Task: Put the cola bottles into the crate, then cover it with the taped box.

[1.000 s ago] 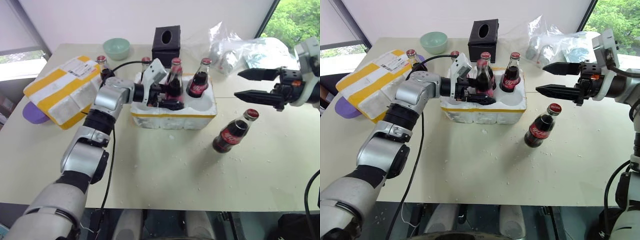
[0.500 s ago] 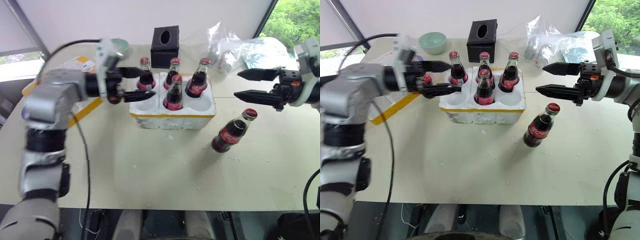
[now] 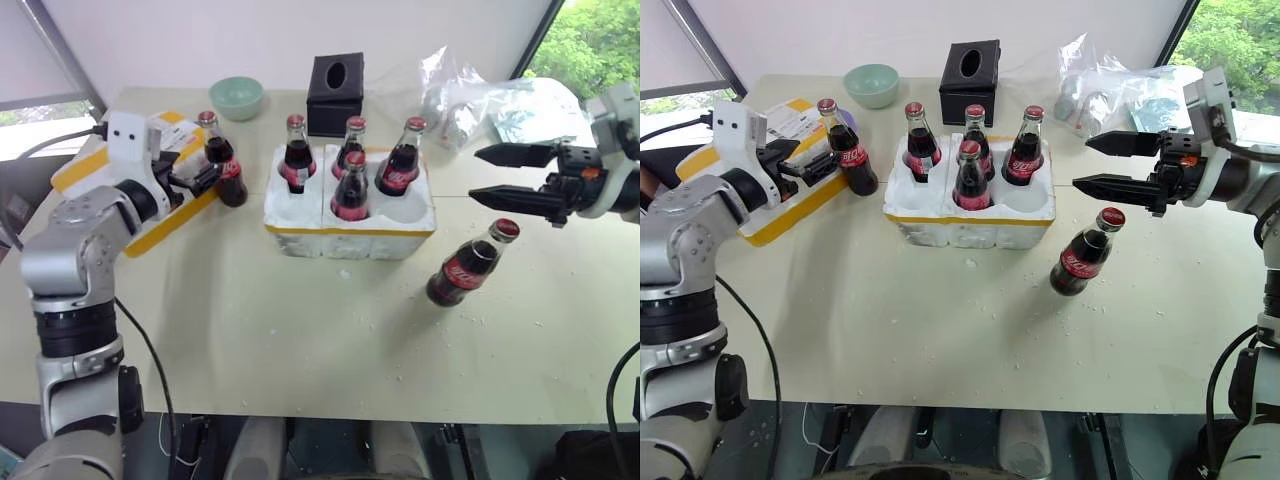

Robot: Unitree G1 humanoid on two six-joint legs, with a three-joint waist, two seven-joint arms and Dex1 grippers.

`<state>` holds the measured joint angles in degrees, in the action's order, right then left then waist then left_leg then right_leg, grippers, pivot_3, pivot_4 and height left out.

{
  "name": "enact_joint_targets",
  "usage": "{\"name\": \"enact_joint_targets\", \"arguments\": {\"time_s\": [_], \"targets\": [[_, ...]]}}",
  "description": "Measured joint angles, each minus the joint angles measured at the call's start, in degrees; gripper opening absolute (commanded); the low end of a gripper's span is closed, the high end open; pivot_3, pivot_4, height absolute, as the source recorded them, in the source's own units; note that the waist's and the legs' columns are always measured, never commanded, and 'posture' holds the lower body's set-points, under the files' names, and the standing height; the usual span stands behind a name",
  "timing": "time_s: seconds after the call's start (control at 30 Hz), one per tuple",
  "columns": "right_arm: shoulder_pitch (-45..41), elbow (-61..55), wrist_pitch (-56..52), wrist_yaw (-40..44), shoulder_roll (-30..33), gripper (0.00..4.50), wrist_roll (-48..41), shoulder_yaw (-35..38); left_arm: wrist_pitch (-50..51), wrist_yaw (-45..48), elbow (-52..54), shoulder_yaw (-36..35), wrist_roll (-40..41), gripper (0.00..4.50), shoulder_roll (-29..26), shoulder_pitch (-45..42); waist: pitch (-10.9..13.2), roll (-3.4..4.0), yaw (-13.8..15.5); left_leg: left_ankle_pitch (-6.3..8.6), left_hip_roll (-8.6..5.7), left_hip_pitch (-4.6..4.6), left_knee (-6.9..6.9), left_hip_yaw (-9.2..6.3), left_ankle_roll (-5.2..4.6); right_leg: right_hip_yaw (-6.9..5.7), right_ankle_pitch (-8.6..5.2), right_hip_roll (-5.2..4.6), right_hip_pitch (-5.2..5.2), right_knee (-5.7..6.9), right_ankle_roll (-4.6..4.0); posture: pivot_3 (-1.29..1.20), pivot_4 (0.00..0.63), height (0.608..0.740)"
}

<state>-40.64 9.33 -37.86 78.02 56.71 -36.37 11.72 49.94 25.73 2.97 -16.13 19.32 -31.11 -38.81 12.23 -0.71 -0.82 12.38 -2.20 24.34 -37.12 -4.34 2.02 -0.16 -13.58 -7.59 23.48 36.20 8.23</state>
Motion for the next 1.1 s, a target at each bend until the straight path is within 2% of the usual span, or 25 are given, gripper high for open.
{"name": "enact_joint_targets", "arguments": {"time_s": [0.2, 0.87, 0.9, 0.93, 0.97, 1.0, 1.1], "targets": [[0.00, 0.02, -0.01, -0.07, -0.01, 4.50, -0.03, 0.03, -7.50, -0.24, -10.74, 4.15, -2.12, 4.47, 2.17, -3.90, 0.00, 0.00, 0.06, 0.00, -0.01, 0.01, 0.00, 0.02, 0.00, 0.00, 0.00, -0.01, 0.00, -0.01, 0.00, 0.00, 0.150, 0.737], [0.04, 0.05, 0.63, -1.36, -0.70, 4.50, -0.48, 0.16, -27.93, 3.05, -44.71, 10.75, -10.05, 4.47, 4.56, -16.22, 0.00, 0.00, -0.04, 0.00, -0.02, 0.03, 0.00, 0.04, 0.00, 0.00, 0.01, -0.02, 0.02, -0.02, 0.02, 0.00, 0.150, 0.737], [0.04, 0.05, 0.63, -1.47, -0.70, 4.50, -0.48, 0.18, -28.42, 3.20, -45.89, 10.78, -10.14, 3.94, 4.61, -16.39, 0.00, 0.00, -0.15, 0.00, -0.02, 0.03, 0.01, 0.04, 0.00, 0.00, 0.01, -0.02, 0.04, 0.00, 0.02, 0.00, 0.150, 0.737], [0.07, 0.04, 0.63, -1.63, -0.70, 4.50, -0.49, 0.26, -29.10, 3.20, -46.73, 10.75, -10.18, 3.70, 4.61, -16.59, 0.00, 0.00, -0.16, 0.00, -0.02, 0.03, 0.01, 0.03, 0.00, 0.00, 0.01, -0.02, 0.06, 0.02, 0.02, 0.00, 0.150, 0.737], [0.09, 0.04, 0.63, -1.73, -0.70, 4.50, -0.51, 0.36, -29.39, 3.31, -47.18, 10.74, -10.18, 3.14, 4.59, -16.86, 0.00, 0.00, -0.06, 0.00, -0.02, 0.03, 0.01, 0.03, 0.00, 0.00, 0.01, -0.02, 0.05, 0.02, 0.02, 0.00, 0.150, 0.737], [0.11, 0.02, 0.62, -1.84, -0.70, 4.50, -0.60, 0.43, -29.51, 3.81, -47.62, 10.78, -10.19, 2.78, 4.58, -17.12, 0.00, 0.00, 0.03, 0.00, -0.02, 0.03, 0.01, 0.03, 0.00, 0.00, 0.01, -0.02, 0.05, 0.02, 0.02, 0.00, 0.150, 0.737], [0.58, -0.19, 0.59, -2.28, -0.70, 4.50, -0.96, 0.57, -30.18, 4.43, -47.93, 10.77, -10.19, 2.78, 4.56, -17.12, 0.00, -0.01, 0.07, 0.00, -0.03, 0.07, 0.00, 0.03, 0.00, 0.00, 0.02, -0.03, 0.05, 0.00, 0.03, 0.00, 0.150, 0.737]]}}
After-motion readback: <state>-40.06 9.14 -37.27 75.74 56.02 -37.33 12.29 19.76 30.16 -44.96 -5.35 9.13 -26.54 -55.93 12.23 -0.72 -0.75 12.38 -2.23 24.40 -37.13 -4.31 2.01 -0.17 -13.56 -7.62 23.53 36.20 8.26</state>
